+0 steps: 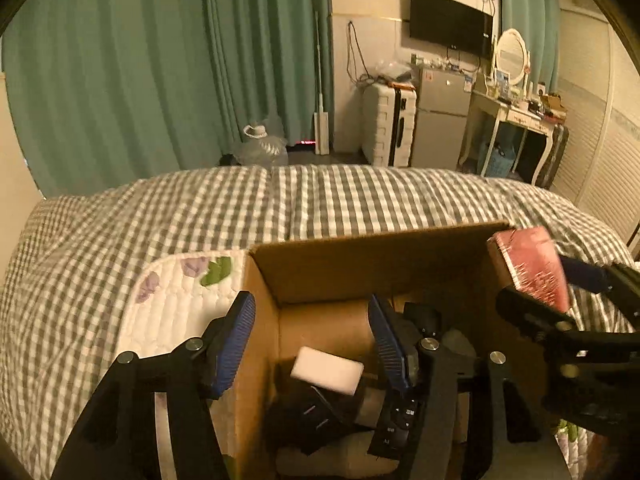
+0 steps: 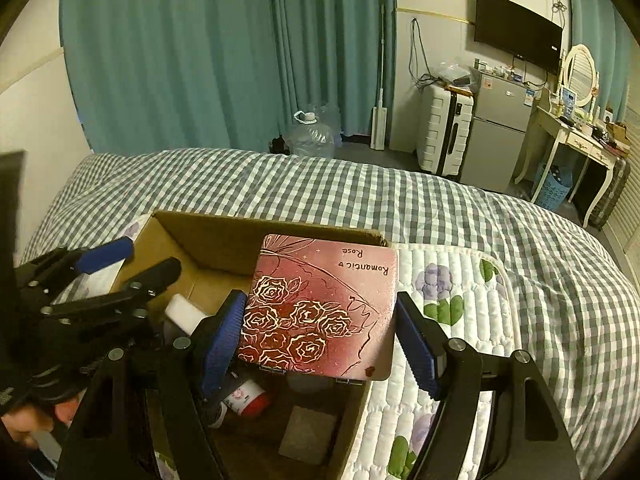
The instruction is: Organize rigid objects
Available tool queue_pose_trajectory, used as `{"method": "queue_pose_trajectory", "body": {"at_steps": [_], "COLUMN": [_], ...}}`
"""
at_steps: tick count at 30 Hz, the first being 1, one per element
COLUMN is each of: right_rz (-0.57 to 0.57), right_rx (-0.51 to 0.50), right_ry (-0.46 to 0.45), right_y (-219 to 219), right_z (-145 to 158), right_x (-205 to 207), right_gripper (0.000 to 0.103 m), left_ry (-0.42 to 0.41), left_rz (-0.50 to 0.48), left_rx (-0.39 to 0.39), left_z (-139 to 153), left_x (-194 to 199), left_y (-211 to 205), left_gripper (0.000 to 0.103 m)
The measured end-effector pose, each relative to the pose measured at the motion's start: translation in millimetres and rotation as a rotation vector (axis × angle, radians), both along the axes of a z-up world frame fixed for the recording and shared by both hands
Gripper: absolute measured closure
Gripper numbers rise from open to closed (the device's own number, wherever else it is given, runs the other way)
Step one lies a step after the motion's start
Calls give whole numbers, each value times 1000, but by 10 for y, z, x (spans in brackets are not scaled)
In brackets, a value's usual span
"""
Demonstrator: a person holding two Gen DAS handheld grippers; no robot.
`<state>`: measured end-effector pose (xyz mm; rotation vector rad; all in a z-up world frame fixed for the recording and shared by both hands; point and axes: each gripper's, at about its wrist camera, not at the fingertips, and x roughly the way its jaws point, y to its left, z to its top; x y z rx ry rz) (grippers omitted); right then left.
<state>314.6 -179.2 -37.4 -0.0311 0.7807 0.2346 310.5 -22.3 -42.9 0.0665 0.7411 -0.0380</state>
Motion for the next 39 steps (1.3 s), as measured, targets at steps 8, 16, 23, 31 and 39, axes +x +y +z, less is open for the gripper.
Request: {"method": "queue_pose_trajectory", "body": {"at_steps": [8, 16, 23, 31, 39], "right_rz": [-34, -69, -99, -119, -122], "right_rx": [-69, -15, -16, -40, 11], "right_ry": [-3, 19, -66, -207, -361], "right_y": [194, 194, 45, -71, -114], "right_z": [-66, -99, 459, 1476, 2201], "right_x": [125, 177, -249, -1153, -2135], "right_gripper": [29, 25, 25, 25, 20], "left_ry": [-42, -54, -102, -246, -384], "left_rz": [0, 2, 13, -13, -52], "left_rx": [3, 17, 8, -1, 17], "left_z": [152, 207, 625, 1451, 1847], "left_x": [-106, -248, -620, -1357, -2071], "left_y": [73, 126, 168, 106, 67], "left_gripper": [42, 42, 42, 42, 40]}}
